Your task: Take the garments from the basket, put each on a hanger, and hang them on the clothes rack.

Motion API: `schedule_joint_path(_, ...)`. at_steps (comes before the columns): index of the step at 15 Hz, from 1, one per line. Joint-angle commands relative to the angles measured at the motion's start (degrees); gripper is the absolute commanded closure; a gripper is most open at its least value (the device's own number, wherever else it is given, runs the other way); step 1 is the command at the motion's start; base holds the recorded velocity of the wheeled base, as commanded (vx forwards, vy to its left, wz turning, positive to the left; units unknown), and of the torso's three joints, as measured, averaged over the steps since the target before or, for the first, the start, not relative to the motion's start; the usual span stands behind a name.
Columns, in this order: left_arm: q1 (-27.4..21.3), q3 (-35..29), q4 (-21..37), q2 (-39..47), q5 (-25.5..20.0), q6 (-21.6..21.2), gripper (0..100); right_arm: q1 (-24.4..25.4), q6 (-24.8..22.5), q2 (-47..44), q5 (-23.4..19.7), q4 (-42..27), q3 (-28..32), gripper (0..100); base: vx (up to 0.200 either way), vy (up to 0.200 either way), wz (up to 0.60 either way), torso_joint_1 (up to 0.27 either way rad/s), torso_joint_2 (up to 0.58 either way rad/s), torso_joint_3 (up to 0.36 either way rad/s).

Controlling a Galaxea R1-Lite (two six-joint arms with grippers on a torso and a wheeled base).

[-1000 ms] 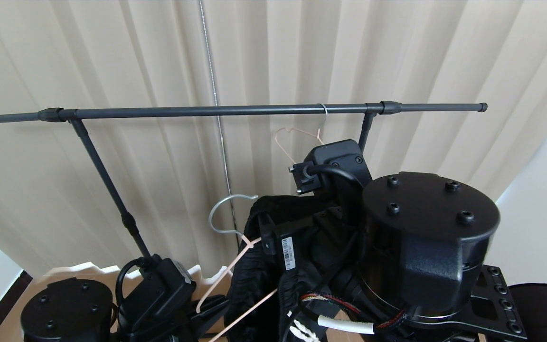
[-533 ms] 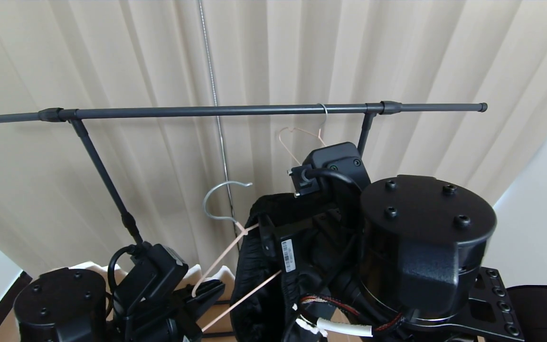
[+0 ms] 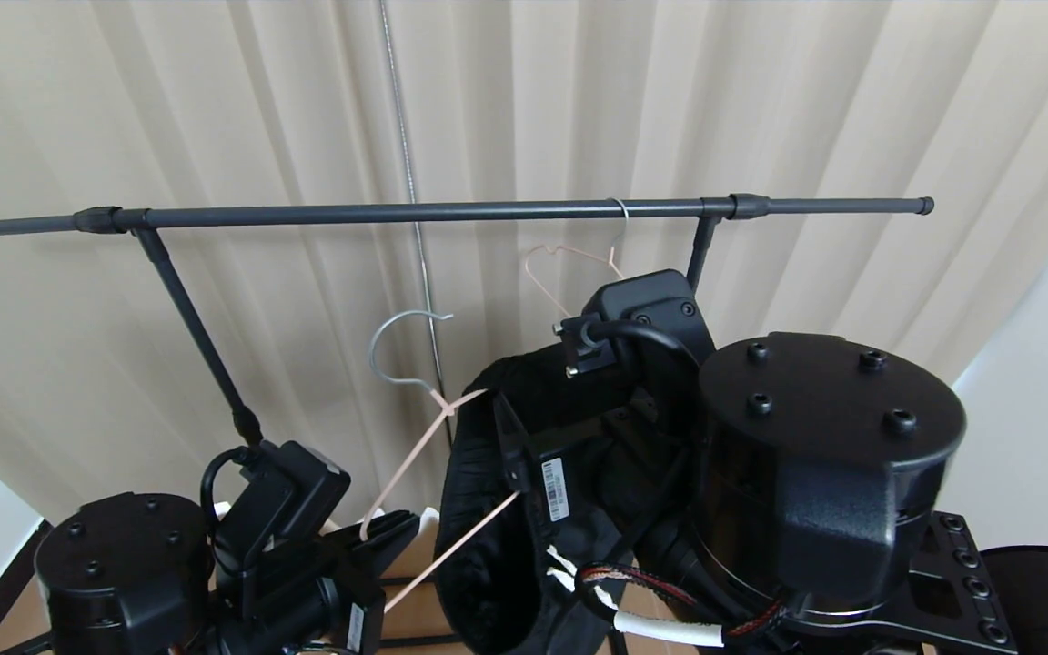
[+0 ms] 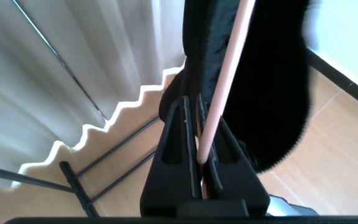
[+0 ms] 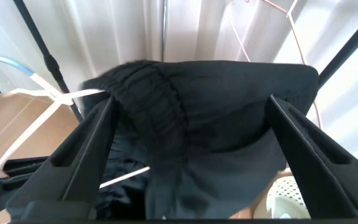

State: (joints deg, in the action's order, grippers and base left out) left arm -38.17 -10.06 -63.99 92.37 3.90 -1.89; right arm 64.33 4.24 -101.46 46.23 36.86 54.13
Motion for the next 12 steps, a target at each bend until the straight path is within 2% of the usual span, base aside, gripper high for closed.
schedule_joint_path(1, 0.02, -0.31, 0.0, 0.53, 0.32, 0.04, 100, 0.01, -0.02, 0.12, 0.0, 0.05, 0.01, 0, 0.0, 0.0, 0.0, 0.0, 0.0, 0.0)
schedule_joint_path(5, -0.06, -0.67, 0.0, 0.36, 0.41, 0.04, 100, 0.01, -0.38, 1.09, 0.0, 0.05, -0.51, 0, 0.0, 0.0, 0.0, 0.0, 0.0, 0.0)
schedule_joint_path(8, -0.06, 0.21, 0.0, 0.27, 0.23, -0.4, 100, -0.61, -2.92, 5.93, -3.86, 0.05, -4.2, 0, 0.0, 0.0, 0.0, 0.0, 0.0, 0.0)
schedule_joint_path(9, -0.06, 0.92, 0.0, 0.09, 0.14, -0.66, 100, -2.54, -4.33, 9.79, -9.84, -0.3, -6.93, 0, 0.0, 0.0, 0.0, 0.0, 0.0, 0.0)
schedule_joint_path(12, -0.15, 1.97, 0.0, -0.52, -0.12, -1.54, 100, -9.4, -11.27, 17.79, -22.41, -1.09, -12.38, 0, 0.0, 0.0, 0.0, 0.0, 0.0, 0.0)
